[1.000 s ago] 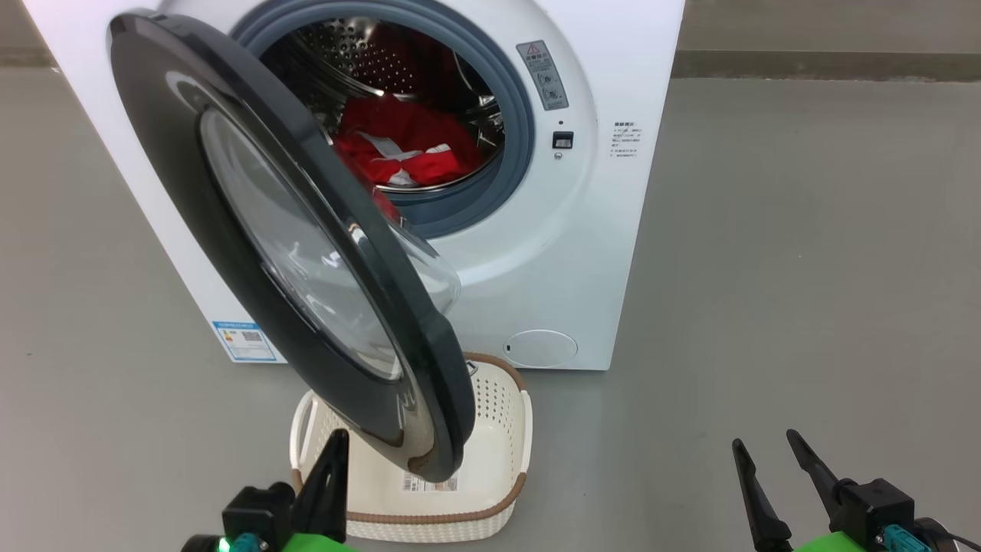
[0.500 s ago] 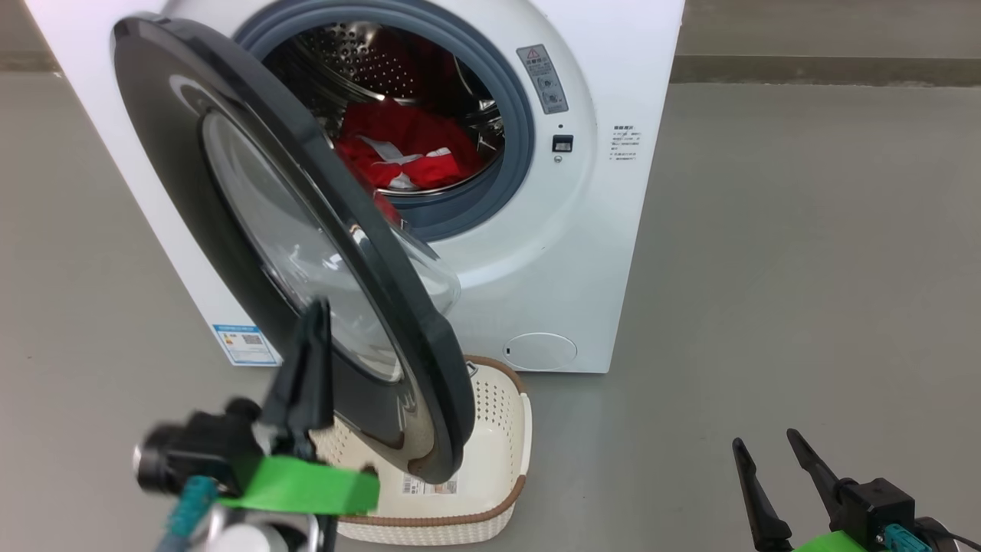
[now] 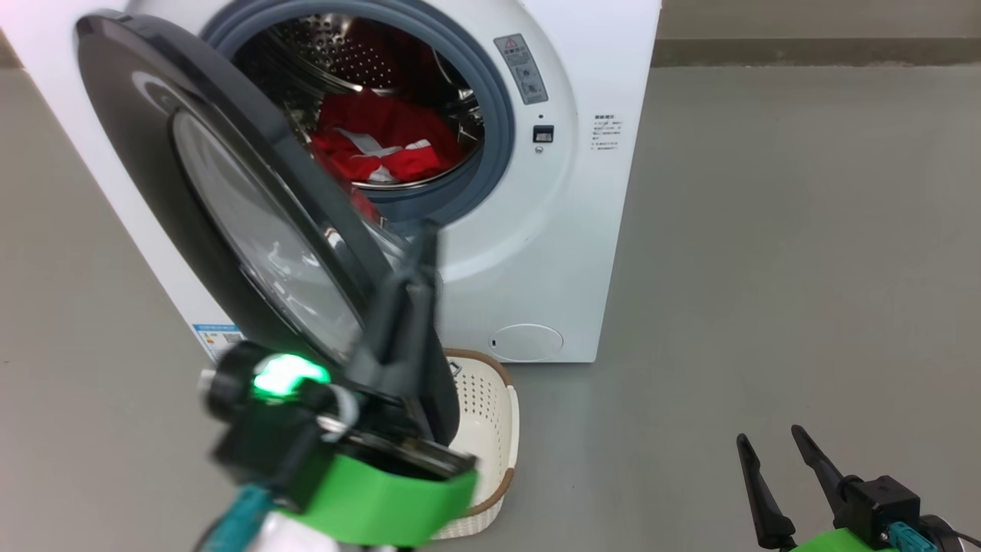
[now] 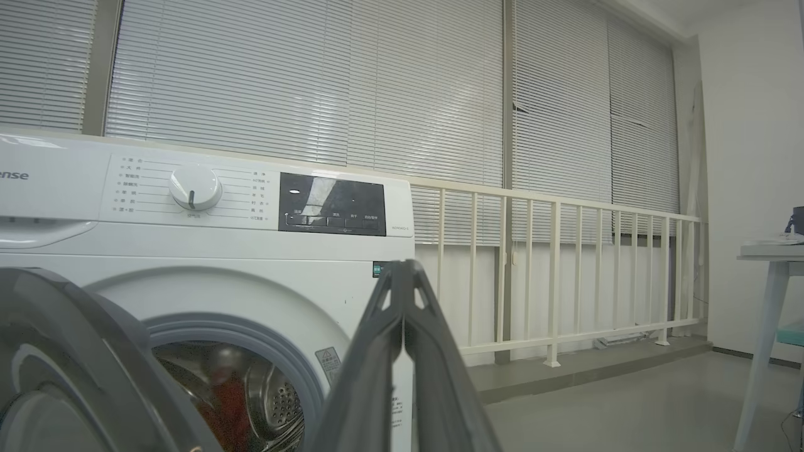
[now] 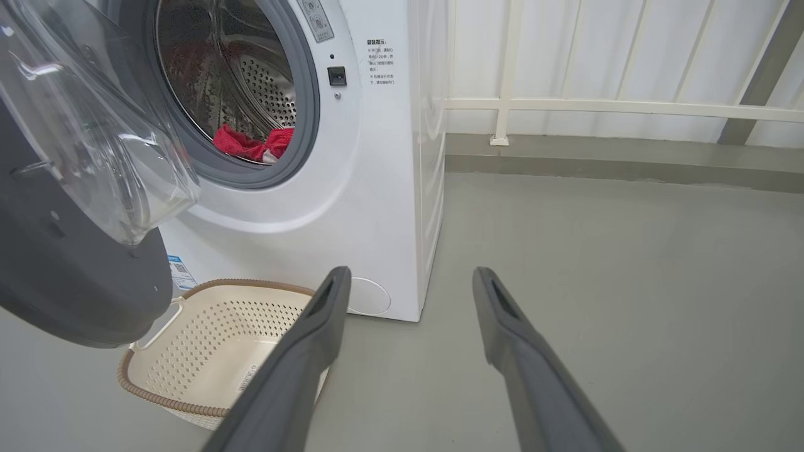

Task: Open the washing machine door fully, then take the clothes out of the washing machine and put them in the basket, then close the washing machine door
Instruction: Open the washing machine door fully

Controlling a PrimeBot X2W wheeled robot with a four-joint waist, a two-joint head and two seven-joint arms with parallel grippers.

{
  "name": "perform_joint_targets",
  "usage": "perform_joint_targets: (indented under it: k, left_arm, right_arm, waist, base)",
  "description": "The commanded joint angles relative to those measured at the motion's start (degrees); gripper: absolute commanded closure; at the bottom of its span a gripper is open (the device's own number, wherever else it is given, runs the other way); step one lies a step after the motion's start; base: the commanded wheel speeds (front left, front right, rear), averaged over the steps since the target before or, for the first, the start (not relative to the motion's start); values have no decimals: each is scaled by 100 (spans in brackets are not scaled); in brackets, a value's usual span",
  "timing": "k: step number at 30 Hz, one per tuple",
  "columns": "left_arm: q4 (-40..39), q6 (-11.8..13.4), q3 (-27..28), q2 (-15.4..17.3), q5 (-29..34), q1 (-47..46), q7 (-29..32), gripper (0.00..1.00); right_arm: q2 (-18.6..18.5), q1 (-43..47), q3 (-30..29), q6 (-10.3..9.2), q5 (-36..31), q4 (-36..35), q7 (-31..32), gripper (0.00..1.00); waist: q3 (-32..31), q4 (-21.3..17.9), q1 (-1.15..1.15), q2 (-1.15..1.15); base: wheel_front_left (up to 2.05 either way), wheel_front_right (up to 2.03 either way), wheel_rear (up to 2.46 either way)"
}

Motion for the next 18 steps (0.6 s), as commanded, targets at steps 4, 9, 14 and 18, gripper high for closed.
perform_joint_targets:
  k: [4, 9, 14, 18]
  left_arm:
    - [-61, -19, -402, 8, -348, -225, 356, 100]
    - [238, 69, -889, -3, -697, -165, 722, 100]
    - [663, 217, -1093, -5, -864, 13, 973, 100]
    - [987, 288, -1091, 38, -908, 154, 1048, 100]
  right_arm:
    - [-68, -249, 140, 28, 16, -142, -67, 0]
    - [-68, -299, 178, 28, 59, -125, -67, 0]
    - [-68, -319, 184, 28, 76, -102, -69, 0]
    - [-68, -330, 184, 28, 79, -80, -70, 0]
  waist:
    - [61, -65, 0, 0]
    - [133, -130, 0, 0]
    - [202, -145, 0, 0]
    - [243, -133, 0, 0]
  base:
    - [0, 0, 0]
    - [0, 0, 0]
    - [0, 0, 0]
    - [0, 0, 0]
